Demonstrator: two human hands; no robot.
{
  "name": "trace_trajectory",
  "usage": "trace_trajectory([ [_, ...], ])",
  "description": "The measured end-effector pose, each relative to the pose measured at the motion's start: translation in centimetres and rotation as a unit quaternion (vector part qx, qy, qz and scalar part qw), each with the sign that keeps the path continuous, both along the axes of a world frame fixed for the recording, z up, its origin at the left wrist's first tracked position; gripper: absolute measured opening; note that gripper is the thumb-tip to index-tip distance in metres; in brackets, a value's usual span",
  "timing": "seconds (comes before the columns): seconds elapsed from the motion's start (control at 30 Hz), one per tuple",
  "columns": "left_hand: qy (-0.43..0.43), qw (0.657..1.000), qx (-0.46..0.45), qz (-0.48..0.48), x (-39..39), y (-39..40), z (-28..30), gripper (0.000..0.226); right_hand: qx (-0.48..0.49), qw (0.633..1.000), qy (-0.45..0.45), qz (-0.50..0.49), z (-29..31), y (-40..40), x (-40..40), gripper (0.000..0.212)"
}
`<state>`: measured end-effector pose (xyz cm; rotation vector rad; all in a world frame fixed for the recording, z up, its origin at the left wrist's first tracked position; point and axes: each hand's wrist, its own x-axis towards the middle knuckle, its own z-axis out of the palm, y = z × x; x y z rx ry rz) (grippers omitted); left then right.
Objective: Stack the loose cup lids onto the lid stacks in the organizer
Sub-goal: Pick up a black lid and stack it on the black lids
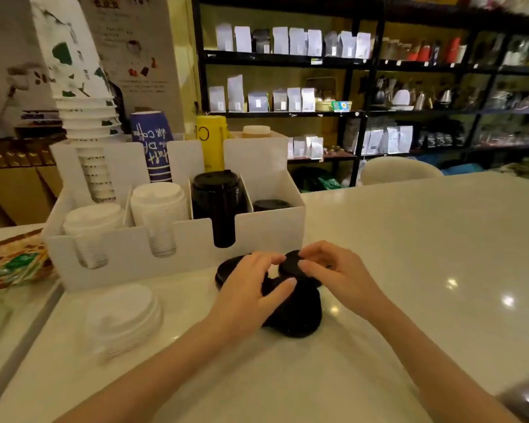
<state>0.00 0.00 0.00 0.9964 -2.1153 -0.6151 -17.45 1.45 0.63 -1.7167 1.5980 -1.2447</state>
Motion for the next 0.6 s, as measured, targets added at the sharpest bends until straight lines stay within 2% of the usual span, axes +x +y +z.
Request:
trace_trajectory([
  [0.07, -0.101, 0.994, -0.048, 0.008, -0.2, 0.5, -1.0, 0.060, 0.002, 1.000, 0.005, -0.006, -0.5, 0.0, 0.1, 0.011],
  [0.13, -0.136, 0.986, -0.098, 0.015, -0.1, 1.0, -2.3, 0.078, 0.008, 1.000, 0.007, -0.007, -1.4, 0.1, 0.2, 0.009],
  [0.2, -0.131, 0.983, -0.126, 0.020, -0.2, 1.1, -3.0, 0.087, 0.013, 1.000, -0.004, -0.010, -2.2, 0.2, 0.1, 0.007],
  [0.27, -0.132, 0.979, -0.155, 0.032, -0.2, 0.9, -3.5, 0.087, 0.021, 1.000, -0.005, -0.019, -2.5, 0.4, -0.1, 0.009],
  [0.43, -0.114, 0.980, -0.159, 0.042, -0.2, 0.8, -3.9, 0.077, 0.028, 0.999, -0.001, -0.022, -2.9, 0.5, -0.4, 0.010],
  [0.6, -0.060, 0.985, -0.151, 0.054, -0.3, 1.1, -3.6, 0.074, 0.020, 1.000, -0.011, -0.001, -2.5, 0.4, 0.0, 0.011],
])
